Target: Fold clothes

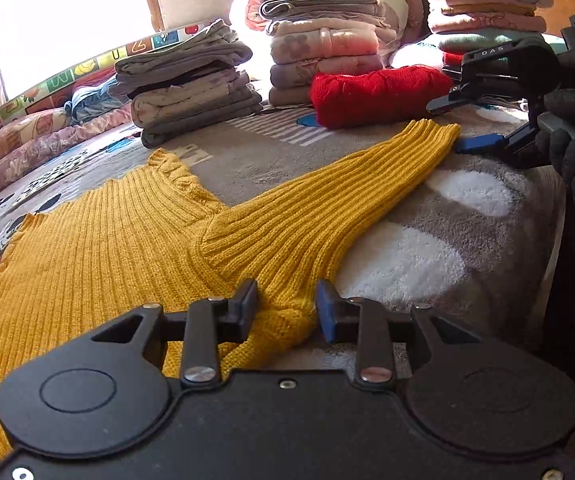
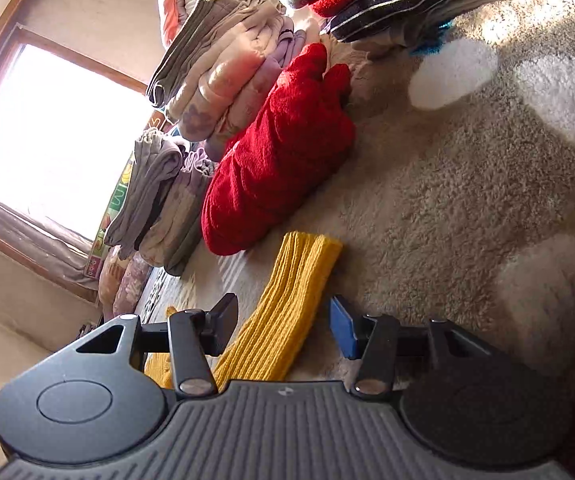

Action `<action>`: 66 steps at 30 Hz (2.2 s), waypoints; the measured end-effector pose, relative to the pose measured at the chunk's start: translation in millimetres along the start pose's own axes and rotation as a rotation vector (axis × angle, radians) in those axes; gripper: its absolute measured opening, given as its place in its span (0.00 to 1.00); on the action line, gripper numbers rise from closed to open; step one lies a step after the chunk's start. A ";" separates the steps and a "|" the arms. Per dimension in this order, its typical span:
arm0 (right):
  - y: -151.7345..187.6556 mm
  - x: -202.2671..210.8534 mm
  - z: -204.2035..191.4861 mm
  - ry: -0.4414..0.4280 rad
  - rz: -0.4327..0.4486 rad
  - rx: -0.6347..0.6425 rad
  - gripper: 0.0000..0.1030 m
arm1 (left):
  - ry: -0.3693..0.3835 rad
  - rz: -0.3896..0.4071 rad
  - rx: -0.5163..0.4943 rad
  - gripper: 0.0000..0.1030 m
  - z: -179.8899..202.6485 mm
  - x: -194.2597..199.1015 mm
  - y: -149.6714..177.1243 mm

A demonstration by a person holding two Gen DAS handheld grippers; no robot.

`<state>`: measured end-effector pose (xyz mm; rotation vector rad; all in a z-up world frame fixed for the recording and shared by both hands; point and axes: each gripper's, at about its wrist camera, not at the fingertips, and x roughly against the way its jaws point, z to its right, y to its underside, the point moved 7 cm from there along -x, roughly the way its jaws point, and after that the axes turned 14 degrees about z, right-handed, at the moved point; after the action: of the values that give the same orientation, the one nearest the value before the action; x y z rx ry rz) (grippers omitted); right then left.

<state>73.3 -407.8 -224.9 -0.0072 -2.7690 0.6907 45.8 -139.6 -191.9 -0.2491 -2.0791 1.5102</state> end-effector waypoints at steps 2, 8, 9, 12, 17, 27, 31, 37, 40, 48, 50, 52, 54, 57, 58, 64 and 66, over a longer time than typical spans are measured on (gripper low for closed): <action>-2.9 -7.4 5.4 0.001 0.007 -0.022 0.44 | -0.003 0.011 -0.004 0.29 1.0 2.6 -3.7; -1.4 -10.2 2.1 0.001 -0.003 0.010 0.40 | -0.065 0.022 0.146 0.29 -32.4 -12.2 -34.3; -1.5 -9.3 2.5 0.000 -0.004 0.003 0.40 | -0.093 0.010 0.147 0.25 -40.9 -20.7 -37.5; -0.4 -9.3 1.4 -0.003 -0.012 -0.001 0.40 | -0.113 -0.043 0.205 0.11 -64.2 -49.0 -43.7; -0.5 -9.3 1.7 -0.005 -0.014 -0.021 0.40 | -0.156 -0.137 0.208 0.06 -86.4 -102.5 -44.9; -0.7 -13.6 1.9 -0.017 -0.017 -0.067 0.44 | -0.163 -0.227 0.238 0.06 -100.1 -157.1 -48.9; -0.5 -14.9 1.9 -0.019 -0.015 -0.077 0.45 | -0.172 -0.237 0.374 0.06 -118.7 -175.1 -53.3; -0.8 -17.2 0.9 -0.023 -0.012 -0.088 0.47 | -0.166 -0.243 0.521 0.06 -141.0 -200.5 -54.9; -1.0 -17.8 -0.2 -0.026 -0.010 -0.094 0.49 | -0.163 -0.240 0.559 0.06 -148.8 -210.3 -60.3; -1.3 -20.2 -1.3 -0.027 -0.003 -0.117 0.50 | -0.209 -0.259 0.561 0.06 -166.3 -218.3 -66.1; -0.7 -21.5 -2.6 -0.027 -0.001 -0.119 0.51 | -0.203 -0.283 0.546 0.06 -165.5 -230.7 -59.5; -0.1 -23.4 -4.7 -0.028 -0.001 -0.114 0.53 | -0.218 -0.281 0.546 0.06 -169.5 -243.0 -60.8; 0.1 -24.3 -5.9 -0.029 0.001 -0.112 0.53 | -0.226 -0.276 0.551 0.06 -174.4 -252.7 -64.1; -0.5 -24.5 -6.0 -0.031 0.002 -0.116 0.53 | -0.230 -0.284 0.525 0.06 -181.5 -267.5 -66.5; -0.6 -24.5 -5.9 -0.031 0.002 -0.117 0.53 | -0.226 -0.277 0.534 0.06 -184.9 -268.5 -69.3; -1.5 -25.8 -5.8 -0.035 0.003 -0.116 0.53 | -0.270 -0.233 0.598 0.06 -203.1 -255.3 -77.5; -1.5 -26.7 -6.4 -0.035 0.004 -0.113 0.53 | -0.270 -0.265 0.593 0.06 -202.5 -265.4 -70.9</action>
<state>100.7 -408.1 -226.1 -0.0240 -2.8387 0.5397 385.7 -119.1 -168.8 0.4555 -1.6599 1.9780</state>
